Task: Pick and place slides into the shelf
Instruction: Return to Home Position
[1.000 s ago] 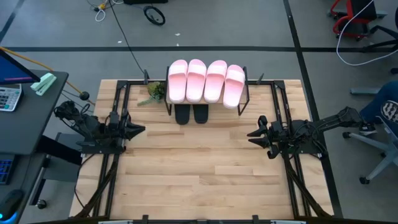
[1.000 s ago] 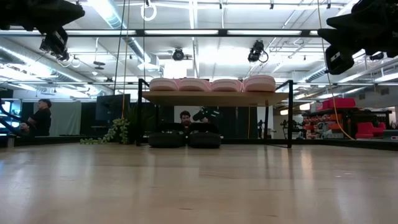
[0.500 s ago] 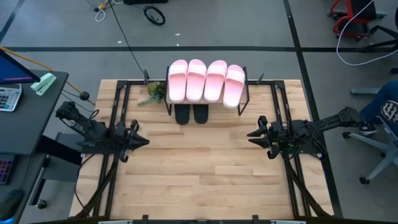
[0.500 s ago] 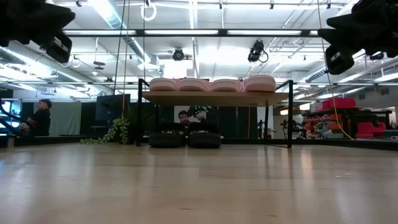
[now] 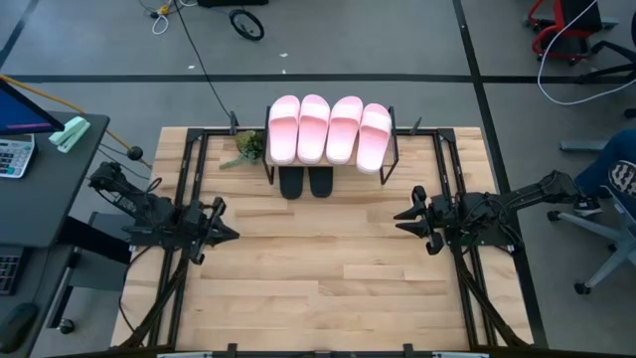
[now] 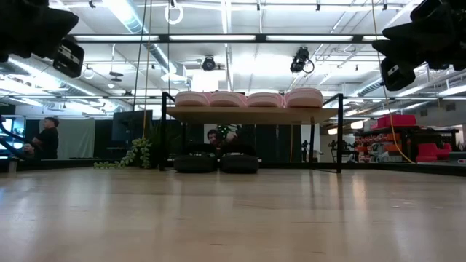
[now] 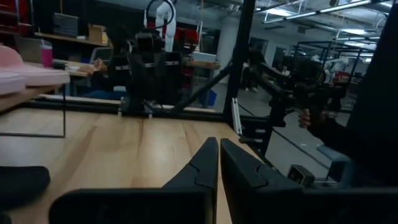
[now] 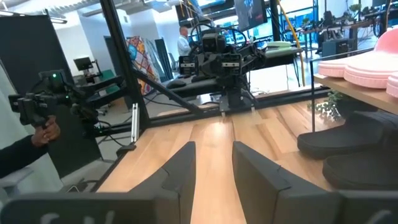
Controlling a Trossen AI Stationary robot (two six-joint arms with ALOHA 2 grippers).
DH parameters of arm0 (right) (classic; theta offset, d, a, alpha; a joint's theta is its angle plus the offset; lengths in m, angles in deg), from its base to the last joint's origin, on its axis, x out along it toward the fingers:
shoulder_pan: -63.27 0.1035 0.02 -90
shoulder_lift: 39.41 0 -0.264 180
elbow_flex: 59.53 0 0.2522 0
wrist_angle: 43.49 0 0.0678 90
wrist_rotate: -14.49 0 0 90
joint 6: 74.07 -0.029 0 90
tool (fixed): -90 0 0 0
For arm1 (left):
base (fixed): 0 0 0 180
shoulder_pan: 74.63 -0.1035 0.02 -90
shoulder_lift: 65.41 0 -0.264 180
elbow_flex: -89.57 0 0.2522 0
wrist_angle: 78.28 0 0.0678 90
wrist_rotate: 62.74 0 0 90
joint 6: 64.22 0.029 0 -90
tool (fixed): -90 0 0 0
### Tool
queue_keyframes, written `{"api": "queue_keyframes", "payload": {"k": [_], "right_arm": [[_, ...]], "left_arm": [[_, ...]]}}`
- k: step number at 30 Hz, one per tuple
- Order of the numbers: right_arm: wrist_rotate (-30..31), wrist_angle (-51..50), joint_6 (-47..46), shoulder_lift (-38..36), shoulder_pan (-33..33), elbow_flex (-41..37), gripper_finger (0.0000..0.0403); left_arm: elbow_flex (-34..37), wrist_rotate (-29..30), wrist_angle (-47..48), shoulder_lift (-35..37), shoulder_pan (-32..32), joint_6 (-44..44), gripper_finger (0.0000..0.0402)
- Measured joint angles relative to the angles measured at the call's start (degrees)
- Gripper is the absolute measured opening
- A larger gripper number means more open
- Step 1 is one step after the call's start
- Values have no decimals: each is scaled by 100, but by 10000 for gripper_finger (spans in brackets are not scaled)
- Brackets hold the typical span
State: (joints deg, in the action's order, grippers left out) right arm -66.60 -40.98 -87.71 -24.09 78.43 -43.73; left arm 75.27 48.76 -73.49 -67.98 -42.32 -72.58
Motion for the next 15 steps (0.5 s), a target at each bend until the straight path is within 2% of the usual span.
{"api": "queue_keyframes", "payload": {"k": [7, 10, 15], "right_arm": [[2, -8, 200, 0, 0, 0, 110], [2, -229, 356, 1, 0, 0, 110], [2, -660, 86, 6, 0, 0, 110]], "left_arm": [[0, 21, -19, -2, -2, 350, 30], [0, 24, 190, -2, 0, 218, 35], [0, 26, 322, -4, 0, -189, 33]]}}
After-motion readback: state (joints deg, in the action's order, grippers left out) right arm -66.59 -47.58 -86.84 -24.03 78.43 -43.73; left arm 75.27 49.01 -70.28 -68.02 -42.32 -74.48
